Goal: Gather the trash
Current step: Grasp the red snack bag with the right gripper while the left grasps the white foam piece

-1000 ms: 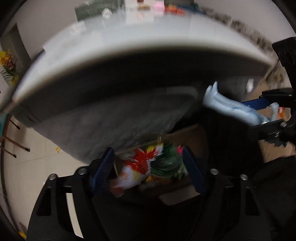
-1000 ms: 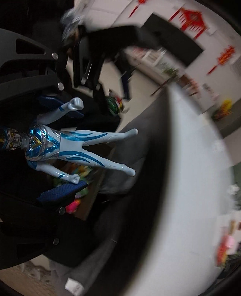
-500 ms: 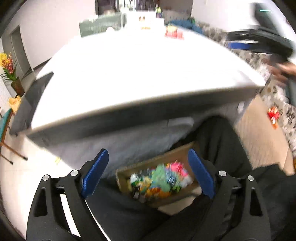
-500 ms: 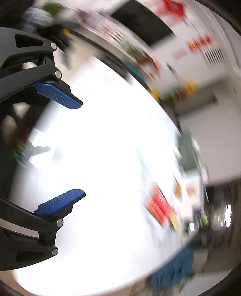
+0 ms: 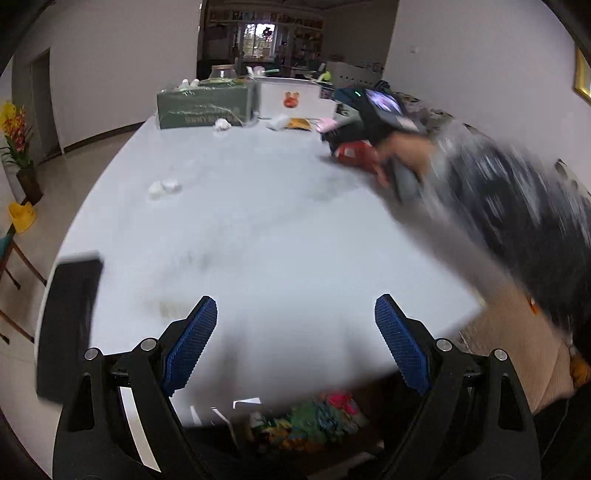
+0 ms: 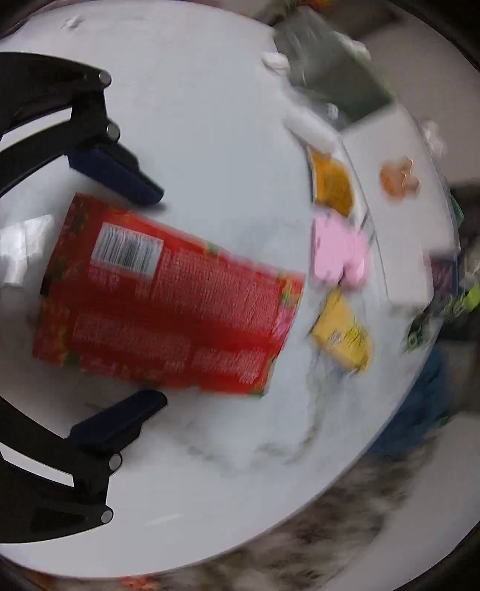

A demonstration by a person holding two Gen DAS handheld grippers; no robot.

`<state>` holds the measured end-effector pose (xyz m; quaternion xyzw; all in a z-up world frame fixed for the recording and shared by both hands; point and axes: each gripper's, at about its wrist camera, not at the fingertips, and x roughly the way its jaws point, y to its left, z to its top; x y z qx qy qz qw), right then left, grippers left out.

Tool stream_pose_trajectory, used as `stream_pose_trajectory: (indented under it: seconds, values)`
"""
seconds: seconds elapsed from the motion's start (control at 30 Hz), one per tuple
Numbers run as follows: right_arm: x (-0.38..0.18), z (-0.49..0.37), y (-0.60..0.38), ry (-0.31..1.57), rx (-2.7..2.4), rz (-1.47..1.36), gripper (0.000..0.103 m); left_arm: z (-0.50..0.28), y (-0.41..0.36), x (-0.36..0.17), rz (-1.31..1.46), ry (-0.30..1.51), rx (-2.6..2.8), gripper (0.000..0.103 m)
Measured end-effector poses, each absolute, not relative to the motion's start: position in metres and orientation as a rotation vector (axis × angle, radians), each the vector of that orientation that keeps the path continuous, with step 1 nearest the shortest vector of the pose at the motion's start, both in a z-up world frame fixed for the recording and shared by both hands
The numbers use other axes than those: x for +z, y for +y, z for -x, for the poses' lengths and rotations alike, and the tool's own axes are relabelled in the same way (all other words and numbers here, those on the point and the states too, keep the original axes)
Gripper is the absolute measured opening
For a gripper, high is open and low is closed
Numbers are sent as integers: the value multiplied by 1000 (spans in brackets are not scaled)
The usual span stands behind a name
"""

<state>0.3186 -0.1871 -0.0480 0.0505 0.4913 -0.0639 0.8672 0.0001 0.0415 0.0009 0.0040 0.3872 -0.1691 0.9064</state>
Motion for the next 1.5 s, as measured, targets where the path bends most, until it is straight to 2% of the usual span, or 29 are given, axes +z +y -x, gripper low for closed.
stream_pose_trajectory:
  seconds: [0.03, 0.1, 0.13, 0.2, 0.47, 0.63, 0.67, 0.7, 0.73, 0.8, 0.93, 1.17, 1.27, 1.3, 1.37, 1.4, 1.43, 1.5]
  values:
    - [-46, -313, -186, 1011, -65, -67, 86, -19, 41, 6, -9, 804, -344, 85]
    - [-41, -302, -190, 1009, 23, -33, 54, -75, 32, 14, -8, 802, -340, 85]
    - [-40, -293, -194, 1011, 81, -18, 49, -97, 27, 15, -13, 797, -343, 85]
    - [-39, -274, -203, 1007, 167, 25, 33, -162, 5, 16, -64, 788, -334, 85]
    - [-43, -191, -267, 1028, 326, -47, 31, -360, -104, -12, -210, 774, -366, 85]
    - [-46, -182, -283, 1038, 384, -119, 32, -412, -128, -35, -312, 814, -385, 85]
    - [-46, -182, -282, 1036, 385, -116, 32, -418, -132, -43, -345, 830, -375, 82]
    - [-45, -182, -281, 1033, 385, -104, 32, -419, -134, -49, -363, 850, -369, 68]
    - [-45, -181, -277, 1025, 382, -81, 32, -416, -130, -48, -329, 850, -386, 41]
    - [-44, -178, -273, 1007, 375, -45, 32, -411, -125, -48, -269, 897, -418, 1]
    - [-45, -165, -263, 983, 375, -23, 32, -359, -109, -45, -269, 885, -379, 0]
    - [-42, -122, -239, 1000, 430, -46, 31, -234, -28, -24, -166, 827, -390, 0]
    - [-44, -110, -234, 991, 434, -35, 32, -230, -23, -18, -173, 796, -364, 0]
    - [-44, -110, -235, 997, 437, -51, 32, -237, -23, -18, -160, 807, -353, 4]
    - [-44, -113, -239, 1009, 445, -90, 32, -270, -32, -14, -151, 811, -303, 40]
    - [-44, -114, -240, 1011, 450, -97, 32, -282, -34, -13, -141, 793, -258, 73]
    - [-44, -117, -242, 1012, 456, -103, 32, -297, -36, -11, -119, 770, -229, 87]
    - [-45, -120, -244, 1009, 465, -108, 32, -326, -40, -13, -78, 786, -190, 87]
